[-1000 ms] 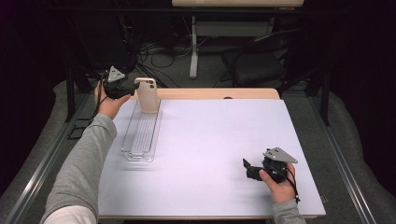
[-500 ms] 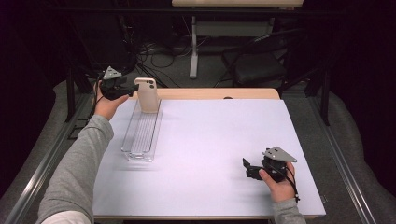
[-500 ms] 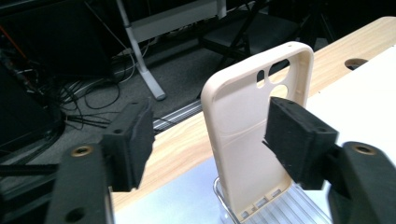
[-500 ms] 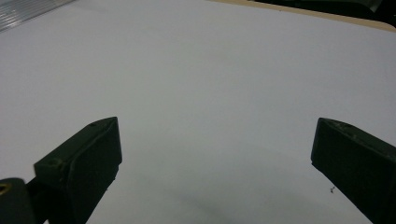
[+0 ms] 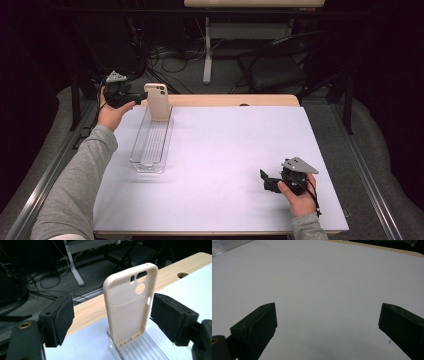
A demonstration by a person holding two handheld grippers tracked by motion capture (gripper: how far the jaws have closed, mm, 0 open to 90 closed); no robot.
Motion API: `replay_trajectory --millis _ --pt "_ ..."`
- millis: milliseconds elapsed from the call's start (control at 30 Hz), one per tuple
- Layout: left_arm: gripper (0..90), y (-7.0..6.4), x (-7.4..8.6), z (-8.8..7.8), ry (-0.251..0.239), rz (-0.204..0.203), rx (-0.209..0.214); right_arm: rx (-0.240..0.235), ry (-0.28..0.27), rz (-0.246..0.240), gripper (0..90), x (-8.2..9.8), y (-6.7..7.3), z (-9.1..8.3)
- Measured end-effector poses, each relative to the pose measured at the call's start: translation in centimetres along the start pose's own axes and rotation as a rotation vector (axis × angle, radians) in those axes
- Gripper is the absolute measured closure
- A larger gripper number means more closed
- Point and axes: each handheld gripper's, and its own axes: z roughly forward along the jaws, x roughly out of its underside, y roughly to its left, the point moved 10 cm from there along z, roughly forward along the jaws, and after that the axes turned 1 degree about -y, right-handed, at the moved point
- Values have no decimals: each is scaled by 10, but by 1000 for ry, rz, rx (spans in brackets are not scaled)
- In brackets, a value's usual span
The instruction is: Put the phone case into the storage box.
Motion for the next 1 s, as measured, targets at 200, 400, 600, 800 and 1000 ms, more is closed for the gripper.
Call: replay_trajectory --millis 200,400,600,800,1000 --pt "162 -7 1 -7 29 -11 7 -8 2 -7 16 0 2 1" --pt "154 -18 -2 -17 31 -11 25 -20 6 -12 16 1 5 1" --pt "142 -33 -2 -31 6 -38 74 -31 0 -10 16 0 6 -1" --pt "141 -50 4 -49 -1 -47 103 -35 -3 2 16 -1 4 -2" --pt "142 -67 10 -66 -12 -53 117 -37 -11 7 16 -2 3 -4"
